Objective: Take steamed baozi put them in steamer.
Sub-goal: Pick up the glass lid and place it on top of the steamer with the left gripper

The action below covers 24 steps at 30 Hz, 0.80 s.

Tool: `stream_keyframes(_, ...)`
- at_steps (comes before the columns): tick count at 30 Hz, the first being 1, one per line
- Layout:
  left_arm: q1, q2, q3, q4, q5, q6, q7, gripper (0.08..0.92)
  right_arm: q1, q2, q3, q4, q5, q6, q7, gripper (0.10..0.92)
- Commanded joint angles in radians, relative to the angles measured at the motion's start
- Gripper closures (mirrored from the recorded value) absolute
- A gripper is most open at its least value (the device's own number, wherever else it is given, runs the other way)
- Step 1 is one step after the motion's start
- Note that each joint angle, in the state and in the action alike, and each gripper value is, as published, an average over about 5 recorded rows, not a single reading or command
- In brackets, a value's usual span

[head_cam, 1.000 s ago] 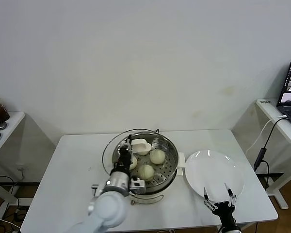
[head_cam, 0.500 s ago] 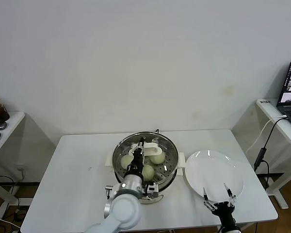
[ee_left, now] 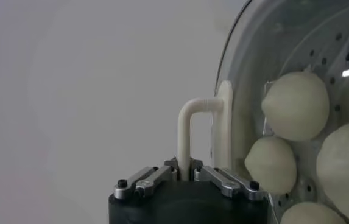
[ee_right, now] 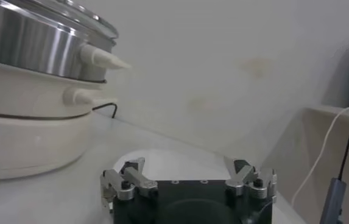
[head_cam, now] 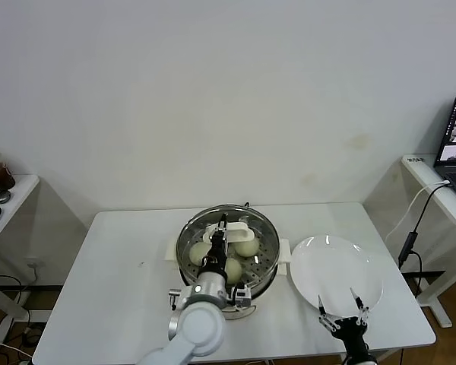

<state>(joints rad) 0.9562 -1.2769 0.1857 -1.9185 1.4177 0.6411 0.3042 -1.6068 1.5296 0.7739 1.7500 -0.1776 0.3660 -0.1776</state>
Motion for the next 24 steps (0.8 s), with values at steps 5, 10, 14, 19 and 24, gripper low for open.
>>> stream_keyframes(5,0.013,-0.008,-0.004,0.014,0.014,-0.003,-0.007,0.827,-0.002,0.0,-0.003,0.0,0.0,0.001,-0.002,0.203)
stream_keyframes(10,0.016,-0.009,-0.01,0.023,0.011,-0.005,-0.012,0.827,-0.004,-0.001,-0.005,0.001,0.0,0.002,-0.002,0.203)
stream_keyframes(14,0.017,-0.013,-0.012,0.028,0.006,-0.006,-0.016,0.827,-0.005,-0.001,-0.005,0.001,0.0,0.002,-0.003,0.203)
stream_keyframes(19,0.024,-0.025,-0.016,0.025,-0.019,-0.005,-0.032,0.827,-0.006,-0.002,-0.006,0.002,0.0,0.002,-0.003,0.203)
stream_keyframes(24,0.046,-0.027,-0.021,-0.003,-0.069,-0.004,-0.06,0.821,-0.007,-0.002,-0.007,0.004,-0.001,0.002,-0.004,0.203)
